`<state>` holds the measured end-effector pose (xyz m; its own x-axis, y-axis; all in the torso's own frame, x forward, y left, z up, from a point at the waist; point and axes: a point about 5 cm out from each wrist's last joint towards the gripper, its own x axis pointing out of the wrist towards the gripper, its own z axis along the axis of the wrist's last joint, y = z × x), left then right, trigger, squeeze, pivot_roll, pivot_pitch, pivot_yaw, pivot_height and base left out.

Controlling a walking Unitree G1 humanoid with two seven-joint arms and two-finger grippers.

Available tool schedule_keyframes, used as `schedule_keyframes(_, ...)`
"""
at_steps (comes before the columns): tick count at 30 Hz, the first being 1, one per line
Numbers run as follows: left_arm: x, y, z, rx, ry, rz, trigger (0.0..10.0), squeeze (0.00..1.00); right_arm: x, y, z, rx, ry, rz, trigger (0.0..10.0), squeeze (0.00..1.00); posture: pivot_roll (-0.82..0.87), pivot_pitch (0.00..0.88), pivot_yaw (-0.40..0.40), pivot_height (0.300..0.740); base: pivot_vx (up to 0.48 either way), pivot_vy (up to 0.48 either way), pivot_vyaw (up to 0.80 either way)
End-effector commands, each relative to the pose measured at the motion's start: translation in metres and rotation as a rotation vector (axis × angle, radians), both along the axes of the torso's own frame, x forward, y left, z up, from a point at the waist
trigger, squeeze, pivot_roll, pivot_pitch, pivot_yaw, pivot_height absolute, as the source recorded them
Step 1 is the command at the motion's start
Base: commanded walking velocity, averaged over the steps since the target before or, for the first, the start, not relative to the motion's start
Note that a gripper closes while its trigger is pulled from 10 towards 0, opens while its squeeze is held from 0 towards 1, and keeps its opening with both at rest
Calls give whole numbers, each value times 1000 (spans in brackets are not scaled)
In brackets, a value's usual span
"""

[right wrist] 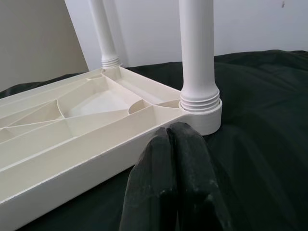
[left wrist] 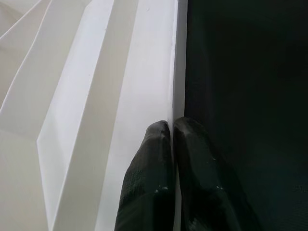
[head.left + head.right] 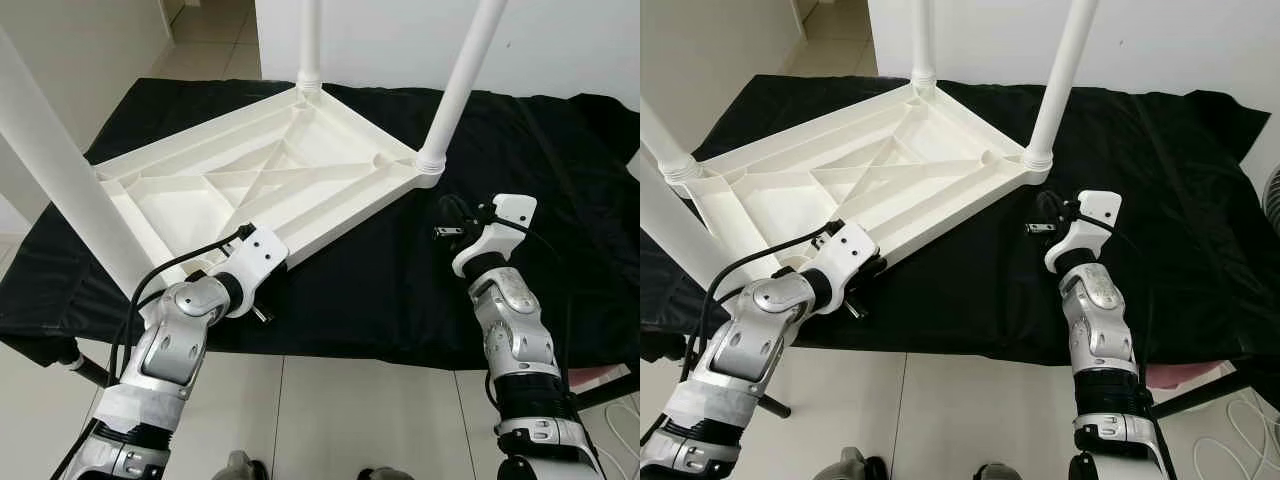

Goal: Building children table

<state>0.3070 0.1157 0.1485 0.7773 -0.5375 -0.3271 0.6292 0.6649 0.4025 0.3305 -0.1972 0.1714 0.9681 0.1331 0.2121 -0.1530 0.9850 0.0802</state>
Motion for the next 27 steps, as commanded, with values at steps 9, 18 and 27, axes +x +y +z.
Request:
schedule_keyframes(9,9,-27,1,-2,-32,-54,275,0,5,4,4,11,-16,4,10000,0,-103,87,41,740,0,0,0)
schedule_keyframes(18,9,-33,3,-31,-33,-77,10000,0,4,3,3,13,-17,-4,10000,0,-104,90,43,740,0,0,0)
schedule_keyframes(27,-5,-34,17,-147,-132,-140,10000,0,4,6,3,15,-19,1,10000,0,-98,96,45,740,0,0,0)
